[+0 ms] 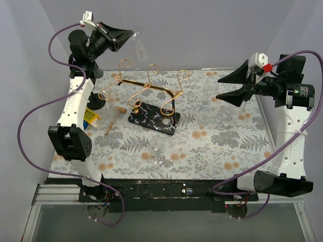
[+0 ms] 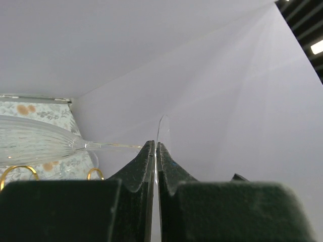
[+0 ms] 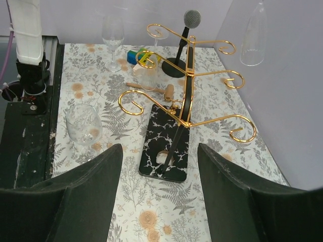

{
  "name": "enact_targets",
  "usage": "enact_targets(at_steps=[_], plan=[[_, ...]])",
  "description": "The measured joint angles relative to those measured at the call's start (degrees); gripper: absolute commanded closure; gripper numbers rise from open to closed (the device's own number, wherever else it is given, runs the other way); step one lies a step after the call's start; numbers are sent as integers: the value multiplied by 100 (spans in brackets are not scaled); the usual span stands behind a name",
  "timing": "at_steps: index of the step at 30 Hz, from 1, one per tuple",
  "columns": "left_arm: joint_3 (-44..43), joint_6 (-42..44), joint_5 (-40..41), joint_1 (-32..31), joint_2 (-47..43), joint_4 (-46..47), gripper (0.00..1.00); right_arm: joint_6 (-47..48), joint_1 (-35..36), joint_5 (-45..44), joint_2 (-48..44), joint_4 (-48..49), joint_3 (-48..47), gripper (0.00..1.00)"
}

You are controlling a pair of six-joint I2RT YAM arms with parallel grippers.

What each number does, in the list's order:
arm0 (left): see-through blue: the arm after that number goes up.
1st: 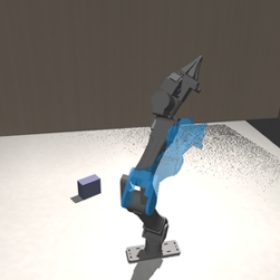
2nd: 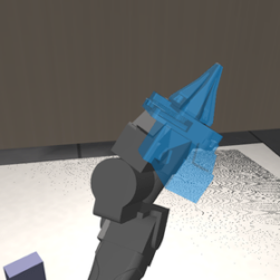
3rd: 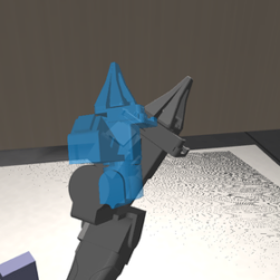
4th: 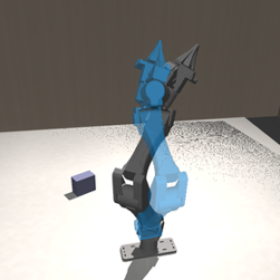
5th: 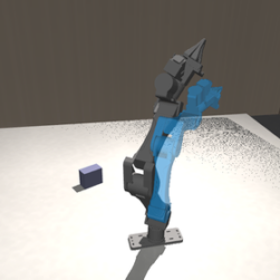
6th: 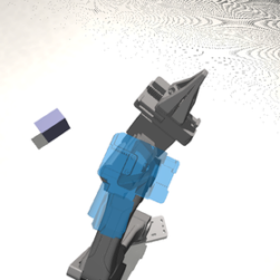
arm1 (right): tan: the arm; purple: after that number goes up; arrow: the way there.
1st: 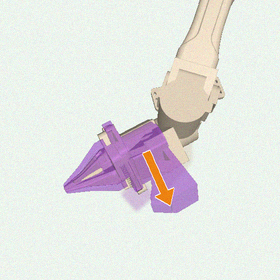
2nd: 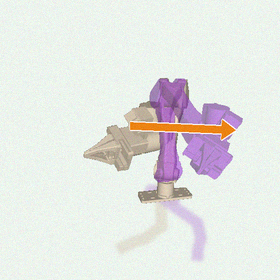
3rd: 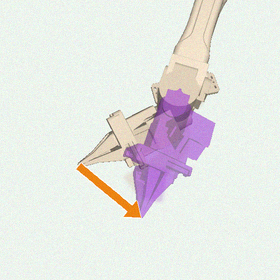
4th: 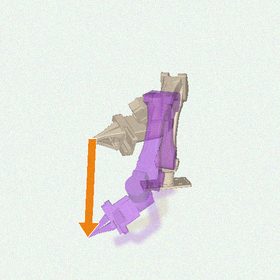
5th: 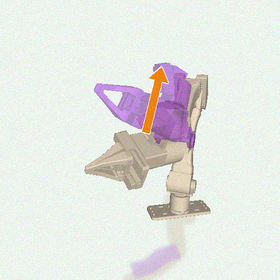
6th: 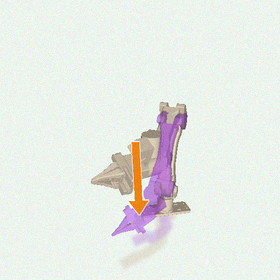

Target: Place the wine glass upside down on the wine glass rack

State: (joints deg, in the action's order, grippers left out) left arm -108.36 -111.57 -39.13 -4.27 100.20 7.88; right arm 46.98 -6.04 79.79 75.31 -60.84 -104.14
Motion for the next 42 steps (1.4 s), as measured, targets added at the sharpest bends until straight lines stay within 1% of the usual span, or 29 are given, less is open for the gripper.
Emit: enact_targets(at_steps=[4, 9, 20, 31, 42], plan=[[0, 251, 173, 2, 264, -354, 100, -4, 0, 33, -107, 116, 304, 31], [116, 597, 387, 4, 317, -680, 100, -11, 0, 103, -199, 260, 542, 31], [951, 984, 505, 11, 295, -1117, 100, -31, -20, 140, -295, 450, 887, 31], [1285, 1480, 1040, 120, -142, -1665, 100, -72, -33, 140, -330, 579, 1027, 32], [1495, 1722, 1373, 254, -341, -1805, 100, -122, -44, 144, -339, 625, 1029, 32]])
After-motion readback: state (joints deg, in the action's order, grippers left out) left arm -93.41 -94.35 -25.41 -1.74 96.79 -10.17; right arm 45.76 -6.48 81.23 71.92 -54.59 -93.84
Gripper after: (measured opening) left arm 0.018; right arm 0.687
